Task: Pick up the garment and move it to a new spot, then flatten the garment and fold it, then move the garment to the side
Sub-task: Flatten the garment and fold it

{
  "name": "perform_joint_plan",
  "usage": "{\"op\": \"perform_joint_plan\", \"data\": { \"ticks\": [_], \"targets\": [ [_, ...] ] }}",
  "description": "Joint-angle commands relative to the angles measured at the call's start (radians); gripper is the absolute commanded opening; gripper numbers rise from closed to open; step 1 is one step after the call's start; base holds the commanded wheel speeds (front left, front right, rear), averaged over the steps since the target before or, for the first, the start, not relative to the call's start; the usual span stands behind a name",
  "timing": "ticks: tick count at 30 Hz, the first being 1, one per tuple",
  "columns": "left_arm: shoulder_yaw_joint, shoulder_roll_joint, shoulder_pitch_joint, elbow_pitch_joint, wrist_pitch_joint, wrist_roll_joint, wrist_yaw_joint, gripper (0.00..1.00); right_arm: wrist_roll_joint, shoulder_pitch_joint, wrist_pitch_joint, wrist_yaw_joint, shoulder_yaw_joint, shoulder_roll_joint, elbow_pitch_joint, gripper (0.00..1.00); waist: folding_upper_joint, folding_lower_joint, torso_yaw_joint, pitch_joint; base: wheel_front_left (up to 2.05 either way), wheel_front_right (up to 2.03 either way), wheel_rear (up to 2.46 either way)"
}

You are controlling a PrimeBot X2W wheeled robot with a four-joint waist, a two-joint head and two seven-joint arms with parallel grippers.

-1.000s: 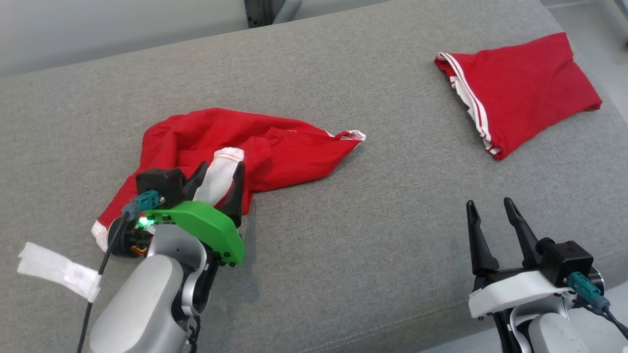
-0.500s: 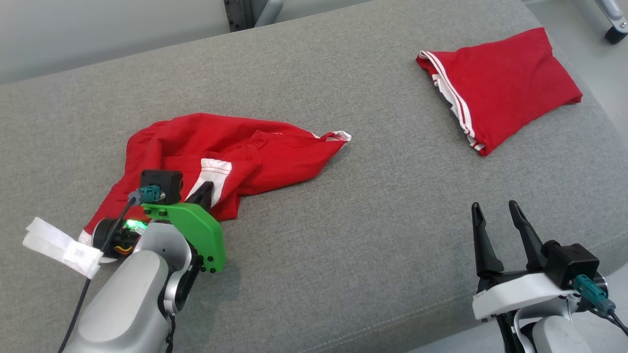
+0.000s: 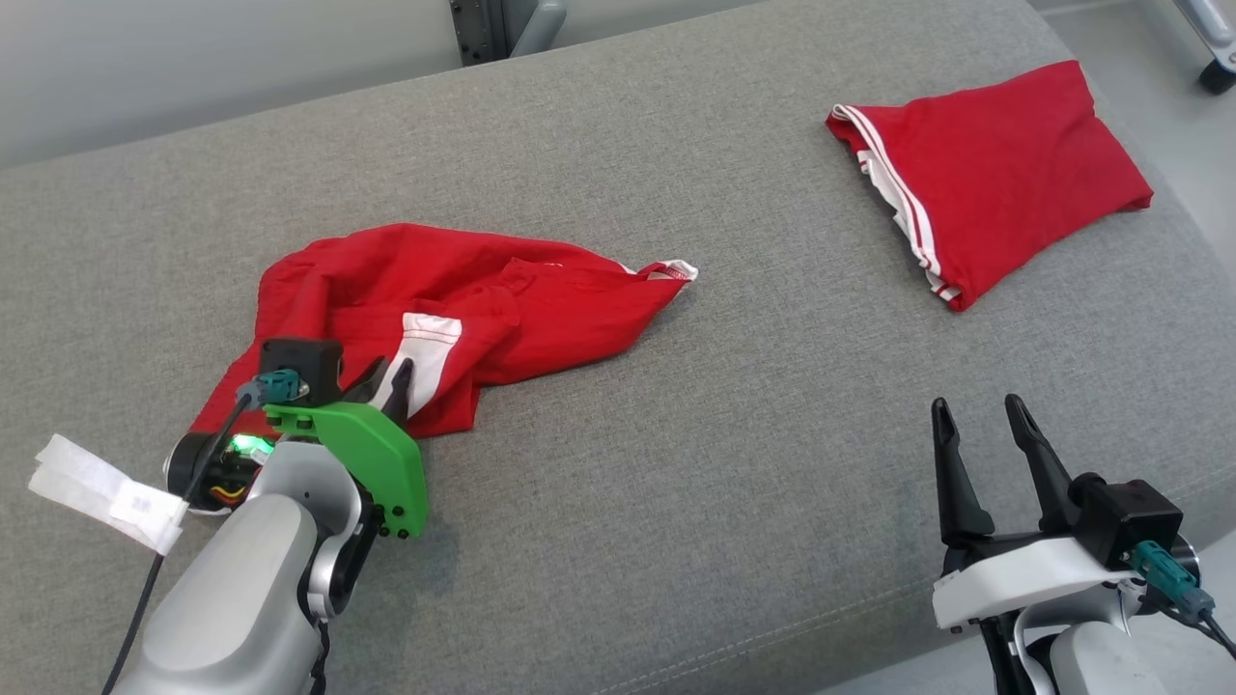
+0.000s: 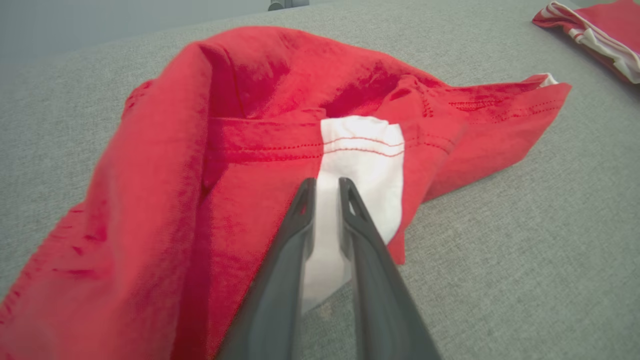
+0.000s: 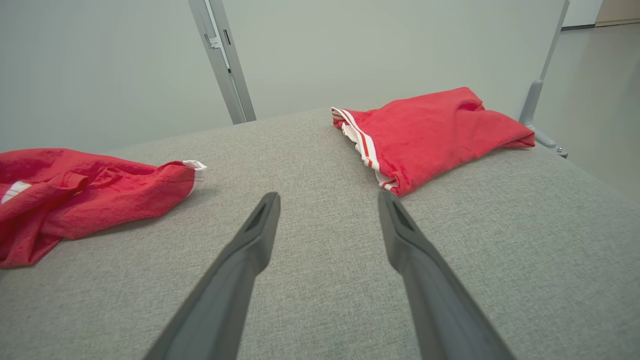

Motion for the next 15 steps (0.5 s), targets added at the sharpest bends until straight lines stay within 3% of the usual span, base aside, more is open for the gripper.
{"op": "perform_joint_plan", "data": {
  "ticks": [1,4,5,6,7,15],
  "targets": [
    [0.0,0.006,0.002,0.002,0.003,-0.006,0.004,0.46,0.003,0.008,-0.003,-0.002,0.001,-0.001,-0.002,1.0,0.0114,0.0,0.0,0.0,0.0,0.0,0.0],
    [0.002,0.008,0.008,0.0,0.006,-0.017,-0.001,0.49,0.003,0.009,-0.003,-0.002,0.003,-0.001,-0.001,1.0,0.0114,0.0,0.001,0.0,0.0,0.0,0.0],
    [0.003,0.01,0.009,-0.005,0.007,-0.022,-0.007,0.63,0.003,0.01,-0.003,-0.002,0.003,-0.001,-0.001,1.0,0.0114,0.0,0.001,-0.001,0.0,0.0,0.0],
    [0.005,0.01,0.01,-0.014,0.011,-0.029,-0.014,0.87,0.001,0.011,-0.003,-0.002,0.004,-0.001,0.0,1.0,0.0114,0.0,0.001,-0.002,0.0,0.0,0.0],
    [0.005,0.011,0.012,-0.024,0.017,-0.03,-0.019,1.0,0.0,0.012,-0.003,-0.002,0.004,-0.001,0.0,1.0,0.0114,0.0,0.001,-0.003,0.0,0.0,0.0],
    [-0.024,0.047,0.022,-0.046,0.102,-0.044,-0.039,1.0,-0.008,0.001,-0.003,-0.002,0.006,-0.001,-0.003,1.0,0.0114,0.0,0.0,0.007,0.0,0.0,0.0]
  ]
}}
